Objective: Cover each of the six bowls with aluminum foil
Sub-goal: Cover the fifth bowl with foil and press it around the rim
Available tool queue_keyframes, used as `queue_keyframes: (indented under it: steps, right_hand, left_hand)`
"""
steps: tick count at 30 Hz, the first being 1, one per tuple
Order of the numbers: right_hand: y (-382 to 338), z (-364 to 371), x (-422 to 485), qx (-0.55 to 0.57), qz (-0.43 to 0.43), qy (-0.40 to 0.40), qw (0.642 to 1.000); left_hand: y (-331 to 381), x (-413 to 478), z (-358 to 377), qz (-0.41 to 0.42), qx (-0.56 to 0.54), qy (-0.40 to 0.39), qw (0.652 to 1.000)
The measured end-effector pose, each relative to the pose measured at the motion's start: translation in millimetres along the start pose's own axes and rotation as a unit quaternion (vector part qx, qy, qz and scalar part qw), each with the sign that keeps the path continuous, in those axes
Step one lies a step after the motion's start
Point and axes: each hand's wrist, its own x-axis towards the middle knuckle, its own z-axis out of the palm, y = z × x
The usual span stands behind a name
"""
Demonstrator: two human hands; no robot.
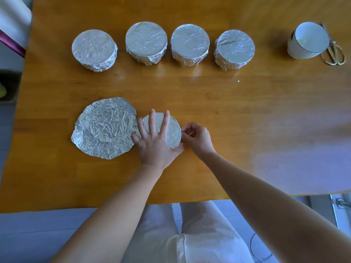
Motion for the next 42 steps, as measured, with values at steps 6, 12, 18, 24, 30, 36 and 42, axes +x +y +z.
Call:
queue_keyframes:
  steps: [6, 12, 18, 24, 30, 36, 42]
  right_hand:
    - [-2, 5, -3, 0.023, 0.042, 0.009, 0.999]
    - [-1, 6, -26, 0.123, 0.021, -0.022, 0.992]
    - [-11, 7, -3, 0.067, 0.026, -0.026, 0.997]
    - [-23, 7, 28, 0.022, 0.044, -0.073, 0.996]
    - [-35, 8, 43, -0.014, 0.054, -0.115, 0.992]
    - [-36, 7, 43, -0.016, 0.065, -0.114, 0.991]
    - [-25, -10, 27, 0.086, 0.058, -0.153, 0.983]
  left_hand:
    - [1, 0, -2, -0.004, -0.002, 0.001, 1.0]
    - [3, 0, -1, -0.008, -0.018, 0.02, 1.0]
    - [8, 6, -4, -0.059, -0.038, 0.012, 0.997]
    - [12, 6, -15, -0.136, -0.157, -0.026, 0.978]
    - [0, -11, -16, -0.162, -0.144, 0.006, 0.976]
    - [4, -2, -21, -0.058, -0.085, -0.03, 0.994]
    - [7, -2, -3, -0.053, -0.012, 0.003, 0.998]
